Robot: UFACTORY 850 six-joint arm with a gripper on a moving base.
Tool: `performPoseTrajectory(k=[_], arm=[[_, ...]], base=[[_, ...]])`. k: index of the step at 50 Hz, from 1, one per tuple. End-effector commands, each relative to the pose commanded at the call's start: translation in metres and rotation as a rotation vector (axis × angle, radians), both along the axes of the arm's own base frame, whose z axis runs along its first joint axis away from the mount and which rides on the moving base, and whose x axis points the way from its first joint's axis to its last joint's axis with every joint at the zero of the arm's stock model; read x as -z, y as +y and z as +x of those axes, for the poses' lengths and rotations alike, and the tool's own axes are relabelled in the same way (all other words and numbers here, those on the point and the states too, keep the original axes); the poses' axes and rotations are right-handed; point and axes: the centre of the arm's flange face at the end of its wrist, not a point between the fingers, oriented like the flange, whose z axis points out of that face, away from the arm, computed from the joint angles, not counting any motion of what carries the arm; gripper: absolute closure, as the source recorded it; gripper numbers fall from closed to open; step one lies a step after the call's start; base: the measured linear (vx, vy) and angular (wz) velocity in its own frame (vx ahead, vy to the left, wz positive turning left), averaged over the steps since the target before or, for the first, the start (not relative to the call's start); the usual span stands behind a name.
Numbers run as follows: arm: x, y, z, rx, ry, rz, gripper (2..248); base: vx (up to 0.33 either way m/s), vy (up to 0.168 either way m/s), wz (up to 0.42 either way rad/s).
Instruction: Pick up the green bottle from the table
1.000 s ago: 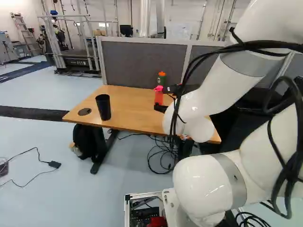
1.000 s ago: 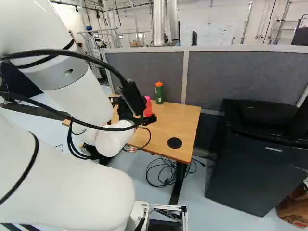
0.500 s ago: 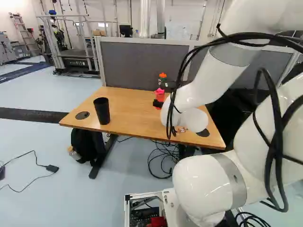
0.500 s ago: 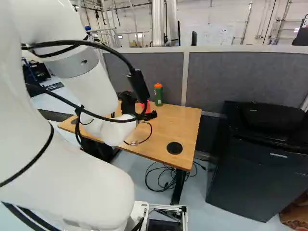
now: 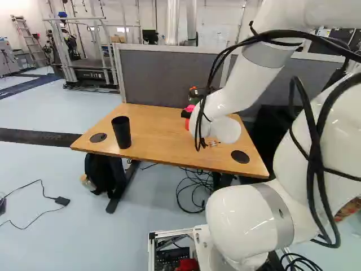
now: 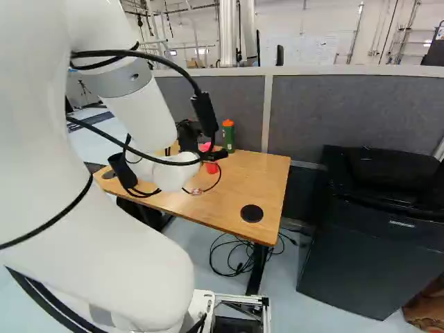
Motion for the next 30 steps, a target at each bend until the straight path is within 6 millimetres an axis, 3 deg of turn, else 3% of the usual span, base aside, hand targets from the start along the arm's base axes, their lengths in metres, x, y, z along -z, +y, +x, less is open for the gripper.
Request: performPoseTrajectory(k=[30], arm=[[-0.032,0.0,0.059,0.0,-0.074,0.0,3]], base=[[0.0,0.0,0.0]])
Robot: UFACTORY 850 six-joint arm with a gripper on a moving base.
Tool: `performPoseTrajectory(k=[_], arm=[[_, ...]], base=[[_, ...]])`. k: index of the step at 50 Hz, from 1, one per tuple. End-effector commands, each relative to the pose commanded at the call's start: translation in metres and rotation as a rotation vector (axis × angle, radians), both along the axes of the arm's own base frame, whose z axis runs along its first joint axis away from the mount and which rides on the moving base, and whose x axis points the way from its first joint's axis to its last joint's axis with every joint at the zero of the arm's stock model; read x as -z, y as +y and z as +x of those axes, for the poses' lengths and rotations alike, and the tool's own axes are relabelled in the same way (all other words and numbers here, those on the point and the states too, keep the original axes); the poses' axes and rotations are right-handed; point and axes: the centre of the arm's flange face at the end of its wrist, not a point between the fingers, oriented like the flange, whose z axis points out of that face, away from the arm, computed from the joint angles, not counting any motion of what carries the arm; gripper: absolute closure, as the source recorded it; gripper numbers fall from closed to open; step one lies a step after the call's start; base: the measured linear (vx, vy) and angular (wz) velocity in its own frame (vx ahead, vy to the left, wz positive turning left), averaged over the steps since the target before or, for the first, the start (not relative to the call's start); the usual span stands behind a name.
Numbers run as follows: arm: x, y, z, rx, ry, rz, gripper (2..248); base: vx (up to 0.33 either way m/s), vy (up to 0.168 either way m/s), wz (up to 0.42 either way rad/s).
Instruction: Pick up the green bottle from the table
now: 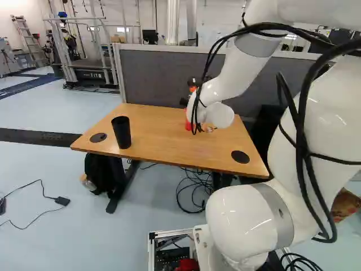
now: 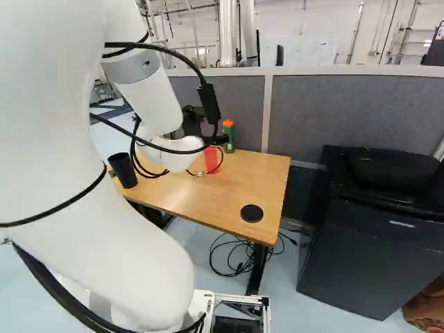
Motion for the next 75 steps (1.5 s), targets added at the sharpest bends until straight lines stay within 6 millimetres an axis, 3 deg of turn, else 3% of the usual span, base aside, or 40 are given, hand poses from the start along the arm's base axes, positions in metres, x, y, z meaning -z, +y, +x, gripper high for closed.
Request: performPoseTrajectory(k=[19,58,75], arm=[[-0.018,0.0,0.038,0.0,-0.03,0.0,3],[-0.034,0.0,0.107,0.005,0.144,0.004,3],[-0.026,-0.005,0.136,0.027,0.258,0.021,3]], base=[[0.0,0.0,0.0],[0.0,0.0,0.0],[0.0,0.0,0.0]])
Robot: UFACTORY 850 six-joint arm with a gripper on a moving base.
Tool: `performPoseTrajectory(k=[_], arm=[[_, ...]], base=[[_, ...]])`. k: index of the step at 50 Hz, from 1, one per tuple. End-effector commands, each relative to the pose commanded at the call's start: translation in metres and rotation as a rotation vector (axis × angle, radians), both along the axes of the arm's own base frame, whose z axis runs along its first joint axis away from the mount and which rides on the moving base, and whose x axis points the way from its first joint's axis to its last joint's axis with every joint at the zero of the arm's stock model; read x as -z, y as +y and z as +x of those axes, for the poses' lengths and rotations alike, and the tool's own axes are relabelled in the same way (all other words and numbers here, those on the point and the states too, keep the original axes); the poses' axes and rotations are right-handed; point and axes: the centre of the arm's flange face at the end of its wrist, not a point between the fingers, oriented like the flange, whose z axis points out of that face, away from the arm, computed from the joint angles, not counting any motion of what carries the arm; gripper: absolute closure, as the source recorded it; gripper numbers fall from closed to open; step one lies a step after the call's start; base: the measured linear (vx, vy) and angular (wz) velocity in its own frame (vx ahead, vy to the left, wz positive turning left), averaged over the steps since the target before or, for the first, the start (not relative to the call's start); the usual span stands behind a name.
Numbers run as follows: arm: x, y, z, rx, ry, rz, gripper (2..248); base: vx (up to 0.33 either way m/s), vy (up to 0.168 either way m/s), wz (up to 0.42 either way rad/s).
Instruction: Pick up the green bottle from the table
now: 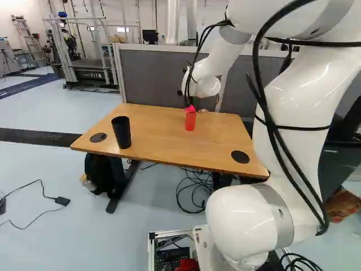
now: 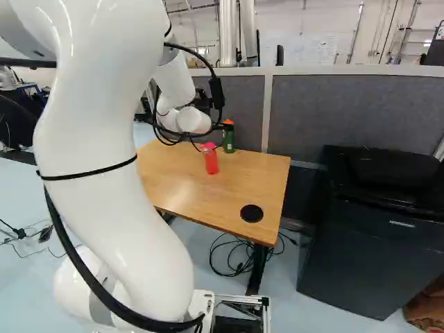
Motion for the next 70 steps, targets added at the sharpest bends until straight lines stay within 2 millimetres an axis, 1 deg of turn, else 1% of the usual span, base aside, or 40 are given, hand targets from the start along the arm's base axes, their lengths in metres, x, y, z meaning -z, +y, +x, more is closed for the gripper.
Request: performPoseTrajectory(k=[15,33,62,70], arm=[[0.009,-0.006,0.026,0.028,0.083,0.02,3],[0.013,-0.015,0.061,0.042,0.072,0.023,3],[0.019,-0.042,0.111,0.081,0.04,0.023,3],[0.025,-0.047,0.125,0.086,0.072,0.026,3]], base=[[0.0,0.0,0.0],[0.0,0.0,0.0],[0.0,0.0,0.0],[0.0,0.0,0.0]])
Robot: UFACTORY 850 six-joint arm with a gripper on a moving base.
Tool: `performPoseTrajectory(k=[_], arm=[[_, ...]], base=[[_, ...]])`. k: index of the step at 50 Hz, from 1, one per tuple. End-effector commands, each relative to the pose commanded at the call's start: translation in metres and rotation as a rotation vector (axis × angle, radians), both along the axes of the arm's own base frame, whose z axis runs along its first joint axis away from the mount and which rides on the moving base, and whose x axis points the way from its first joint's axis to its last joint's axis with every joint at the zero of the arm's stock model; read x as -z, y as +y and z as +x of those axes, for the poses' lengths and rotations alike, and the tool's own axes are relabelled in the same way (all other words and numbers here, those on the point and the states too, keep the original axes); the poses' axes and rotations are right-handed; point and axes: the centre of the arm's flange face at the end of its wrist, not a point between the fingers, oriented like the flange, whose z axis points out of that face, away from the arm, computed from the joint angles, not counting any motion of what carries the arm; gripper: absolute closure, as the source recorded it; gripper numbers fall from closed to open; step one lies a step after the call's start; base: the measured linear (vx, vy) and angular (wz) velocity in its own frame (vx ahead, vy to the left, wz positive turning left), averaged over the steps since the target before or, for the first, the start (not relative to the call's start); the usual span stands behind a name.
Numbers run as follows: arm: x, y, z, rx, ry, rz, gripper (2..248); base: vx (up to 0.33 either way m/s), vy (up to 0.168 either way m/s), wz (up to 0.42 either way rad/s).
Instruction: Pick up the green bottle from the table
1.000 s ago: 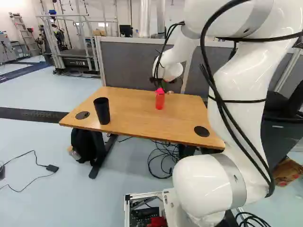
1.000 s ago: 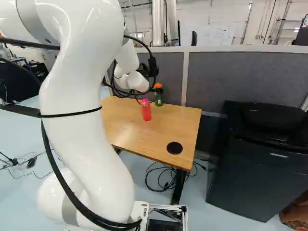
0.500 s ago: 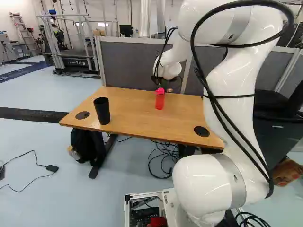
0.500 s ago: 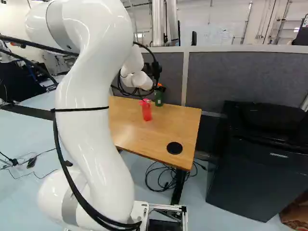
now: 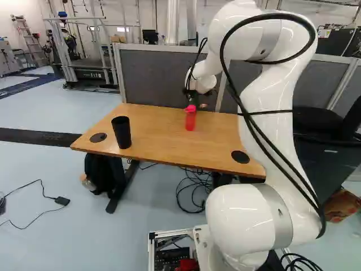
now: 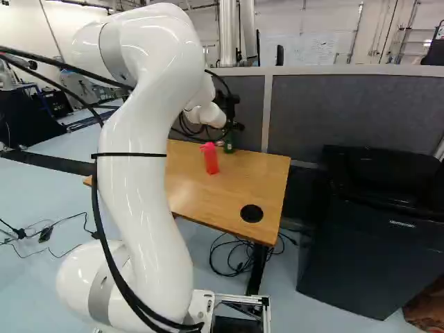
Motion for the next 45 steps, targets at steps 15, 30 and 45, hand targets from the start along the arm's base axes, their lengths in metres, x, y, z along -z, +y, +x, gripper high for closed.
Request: performPoseTrajectory(k=[15,30,45], arm=[[0.006,-0.008,0.026,0.008,0.005,0.002,3],[0.007,-0.01,0.03,0.01,0.001,0.001,55],[0.001,-0.01,0.03,0.01,-0.007,0.001,127]], base=[[0.0,0.0,0.0],[0.0,0.0,0.0],[0.0,0.0,0.0]])
